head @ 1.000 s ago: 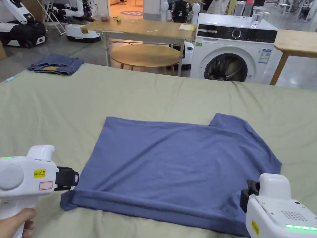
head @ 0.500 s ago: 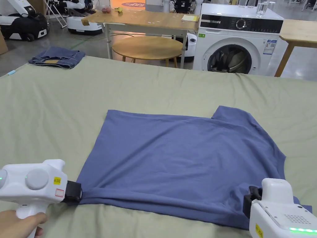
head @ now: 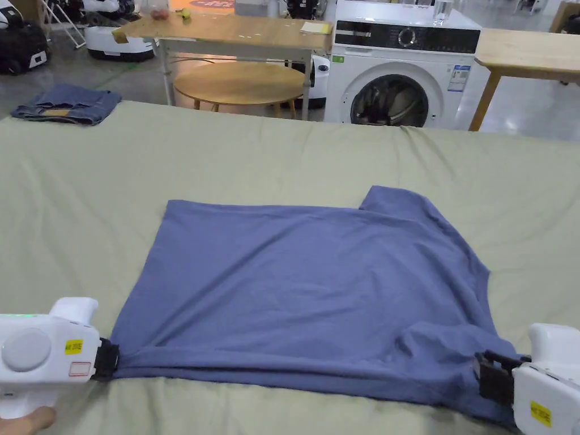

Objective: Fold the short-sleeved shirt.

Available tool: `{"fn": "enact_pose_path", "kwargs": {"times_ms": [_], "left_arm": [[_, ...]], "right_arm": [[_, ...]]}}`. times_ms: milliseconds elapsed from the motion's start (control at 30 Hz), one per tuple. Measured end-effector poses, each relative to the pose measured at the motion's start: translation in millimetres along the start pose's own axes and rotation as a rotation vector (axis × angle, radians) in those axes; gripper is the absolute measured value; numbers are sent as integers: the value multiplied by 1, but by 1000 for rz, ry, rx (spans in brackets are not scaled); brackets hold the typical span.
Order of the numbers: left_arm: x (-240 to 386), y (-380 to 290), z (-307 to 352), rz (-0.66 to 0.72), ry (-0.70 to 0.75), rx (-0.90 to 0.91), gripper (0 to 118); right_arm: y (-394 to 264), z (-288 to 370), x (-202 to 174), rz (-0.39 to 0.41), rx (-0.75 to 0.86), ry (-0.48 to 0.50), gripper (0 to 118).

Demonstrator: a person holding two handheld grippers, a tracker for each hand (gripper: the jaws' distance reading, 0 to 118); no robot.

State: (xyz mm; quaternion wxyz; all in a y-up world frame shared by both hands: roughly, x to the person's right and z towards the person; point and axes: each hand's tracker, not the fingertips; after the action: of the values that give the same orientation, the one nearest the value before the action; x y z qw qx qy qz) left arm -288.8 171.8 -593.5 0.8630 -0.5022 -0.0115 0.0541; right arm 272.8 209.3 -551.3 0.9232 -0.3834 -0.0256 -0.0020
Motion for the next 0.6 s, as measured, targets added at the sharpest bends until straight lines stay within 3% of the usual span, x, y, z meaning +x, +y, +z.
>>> {"fn": "enact_pose_path", "kwargs": {"times_ms": [300,433,500,600], "left_arm": [[2,-4,10,-4,-11,30,3],[1,-4,15,-14,-17,51,3],[0,-2,19,-24,-18,86,3],[0,5,28,-27,-26,120,3]], "right_arm": [[-42,-35,13,21,-246,21,54],[-44,-36,15,8,-169,52,31],[-40,-36,18,-33,-147,74,3],[-28,-27,16,-8,-94,75,3]]}}
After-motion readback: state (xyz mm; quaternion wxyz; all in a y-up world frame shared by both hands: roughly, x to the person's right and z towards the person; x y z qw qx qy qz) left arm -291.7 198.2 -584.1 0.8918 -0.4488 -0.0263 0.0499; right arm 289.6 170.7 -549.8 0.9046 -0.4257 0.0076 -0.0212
